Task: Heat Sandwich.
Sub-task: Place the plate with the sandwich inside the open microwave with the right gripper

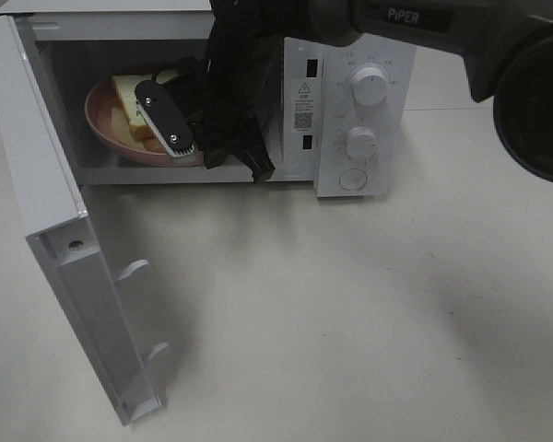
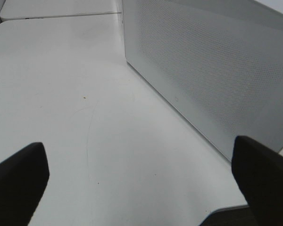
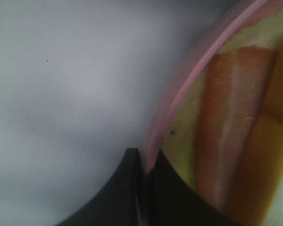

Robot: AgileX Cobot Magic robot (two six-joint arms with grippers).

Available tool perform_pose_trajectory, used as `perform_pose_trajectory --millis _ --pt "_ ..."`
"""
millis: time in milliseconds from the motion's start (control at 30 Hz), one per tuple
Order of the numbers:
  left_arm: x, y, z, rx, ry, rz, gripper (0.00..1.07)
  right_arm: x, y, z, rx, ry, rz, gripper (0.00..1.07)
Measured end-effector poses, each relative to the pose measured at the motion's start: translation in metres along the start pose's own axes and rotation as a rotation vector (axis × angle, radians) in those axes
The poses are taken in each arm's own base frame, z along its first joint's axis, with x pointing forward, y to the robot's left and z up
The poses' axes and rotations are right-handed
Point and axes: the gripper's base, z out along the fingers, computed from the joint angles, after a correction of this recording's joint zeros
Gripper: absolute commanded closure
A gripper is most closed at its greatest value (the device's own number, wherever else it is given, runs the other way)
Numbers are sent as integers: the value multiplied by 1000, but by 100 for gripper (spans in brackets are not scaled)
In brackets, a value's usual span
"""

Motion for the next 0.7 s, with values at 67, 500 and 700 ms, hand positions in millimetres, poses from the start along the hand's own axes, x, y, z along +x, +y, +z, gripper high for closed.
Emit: perform_pose_trajectory --millis 67,500,700 --pt "0 0 0 0 0 0 9 0 -2 0 6 2 0 107" --pt "0 0 0 -2 1 1 9 0 -13 9 37 10 25 107" --pt "0 0 0 -4 1 3 9 2 -14 22 30 25 37 107"
